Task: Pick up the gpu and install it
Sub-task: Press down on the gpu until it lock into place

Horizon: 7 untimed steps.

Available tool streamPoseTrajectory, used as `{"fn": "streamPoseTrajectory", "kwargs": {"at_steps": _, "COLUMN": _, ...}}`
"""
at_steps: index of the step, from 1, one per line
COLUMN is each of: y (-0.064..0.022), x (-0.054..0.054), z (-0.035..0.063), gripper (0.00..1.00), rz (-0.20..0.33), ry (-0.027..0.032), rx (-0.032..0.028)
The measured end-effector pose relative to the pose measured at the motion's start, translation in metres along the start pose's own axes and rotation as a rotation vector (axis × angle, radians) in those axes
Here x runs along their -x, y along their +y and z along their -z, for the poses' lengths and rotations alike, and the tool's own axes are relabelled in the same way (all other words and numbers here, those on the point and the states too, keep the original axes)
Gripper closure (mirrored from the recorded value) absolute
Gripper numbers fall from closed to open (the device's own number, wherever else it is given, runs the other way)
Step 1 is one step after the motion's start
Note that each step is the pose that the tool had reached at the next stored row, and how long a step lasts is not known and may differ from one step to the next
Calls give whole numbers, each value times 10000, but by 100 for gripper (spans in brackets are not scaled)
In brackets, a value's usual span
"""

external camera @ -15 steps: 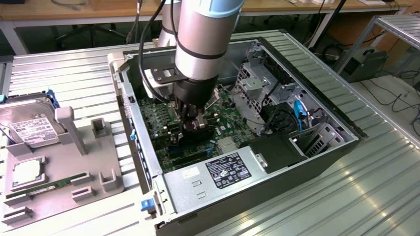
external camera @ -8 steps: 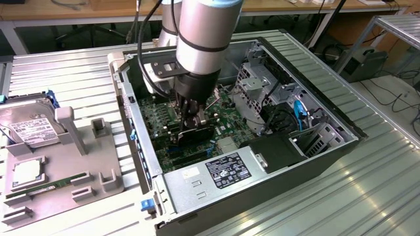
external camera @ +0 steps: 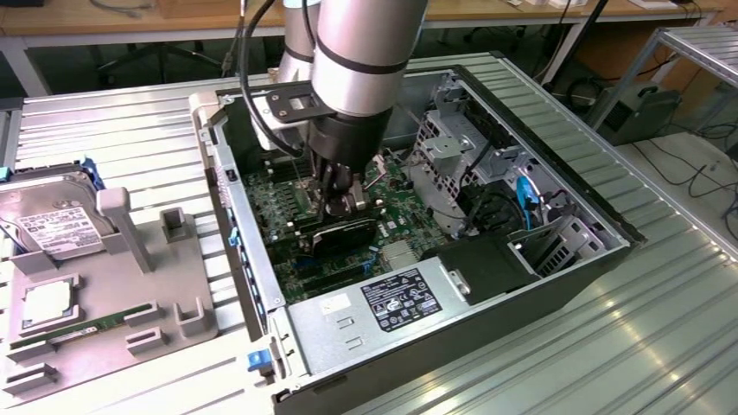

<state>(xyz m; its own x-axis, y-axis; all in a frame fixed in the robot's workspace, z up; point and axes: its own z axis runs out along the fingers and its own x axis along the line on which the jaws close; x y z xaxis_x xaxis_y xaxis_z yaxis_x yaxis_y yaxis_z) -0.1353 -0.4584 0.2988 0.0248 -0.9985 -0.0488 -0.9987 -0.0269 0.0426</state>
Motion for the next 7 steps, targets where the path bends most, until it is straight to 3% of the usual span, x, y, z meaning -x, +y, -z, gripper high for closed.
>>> {"fn": "streamPoseTrajectory", "kwargs": {"at_steps": 7, "y": 0, "x": 0, "z": 0, "gripper": 89, "rz": 0, "ry": 1, "rx": 0}}
